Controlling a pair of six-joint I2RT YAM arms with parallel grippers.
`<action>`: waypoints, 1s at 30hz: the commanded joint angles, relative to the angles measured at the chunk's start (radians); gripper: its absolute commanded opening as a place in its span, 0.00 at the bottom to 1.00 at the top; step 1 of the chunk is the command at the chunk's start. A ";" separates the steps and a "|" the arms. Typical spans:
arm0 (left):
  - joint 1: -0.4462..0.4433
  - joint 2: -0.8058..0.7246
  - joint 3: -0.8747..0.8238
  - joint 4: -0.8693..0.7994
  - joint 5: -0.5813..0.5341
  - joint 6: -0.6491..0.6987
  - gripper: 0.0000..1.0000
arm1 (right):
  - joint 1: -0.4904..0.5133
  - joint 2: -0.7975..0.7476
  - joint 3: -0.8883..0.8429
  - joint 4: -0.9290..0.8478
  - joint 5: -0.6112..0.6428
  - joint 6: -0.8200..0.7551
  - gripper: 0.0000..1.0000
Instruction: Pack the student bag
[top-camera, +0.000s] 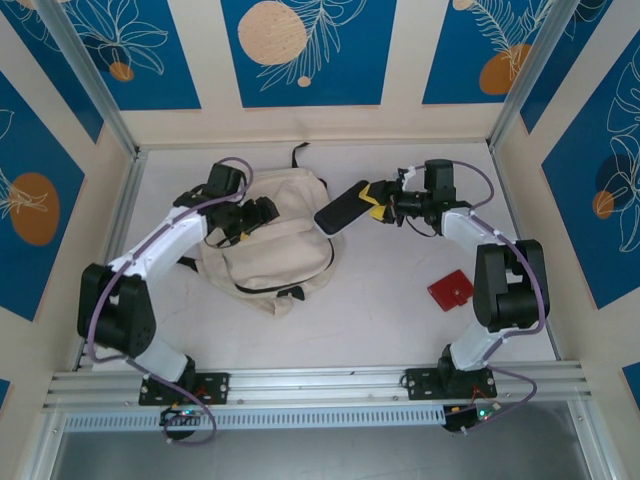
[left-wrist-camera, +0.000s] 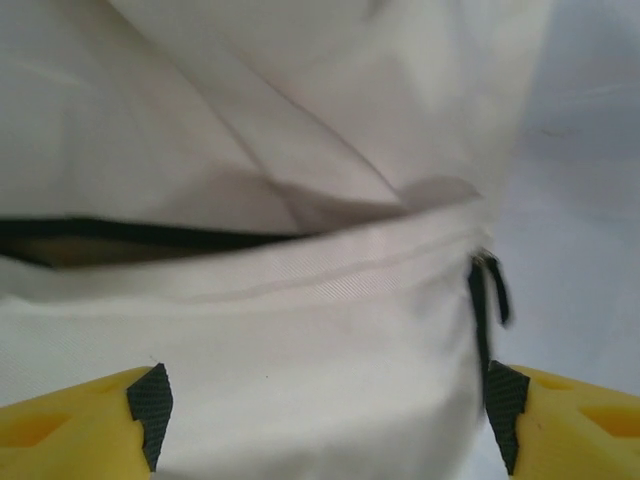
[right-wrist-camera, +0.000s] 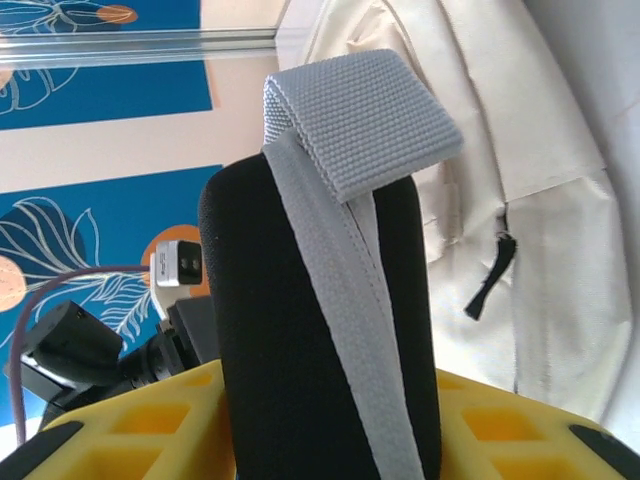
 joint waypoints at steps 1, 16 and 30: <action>0.006 0.077 0.093 -0.076 -0.147 0.035 0.81 | -0.003 -0.051 -0.016 -0.077 0.030 -0.070 0.43; -0.006 0.387 0.307 -0.069 -0.031 -0.093 0.65 | 0.008 -0.056 -0.042 -0.101 0.025 -0.107 0.43; -0.020 0.444 0.387 -0.106 -0.049 -0.091 0.20 | 0.027 -0.042 -0.036 -0.112 0.011 -0.124 0.41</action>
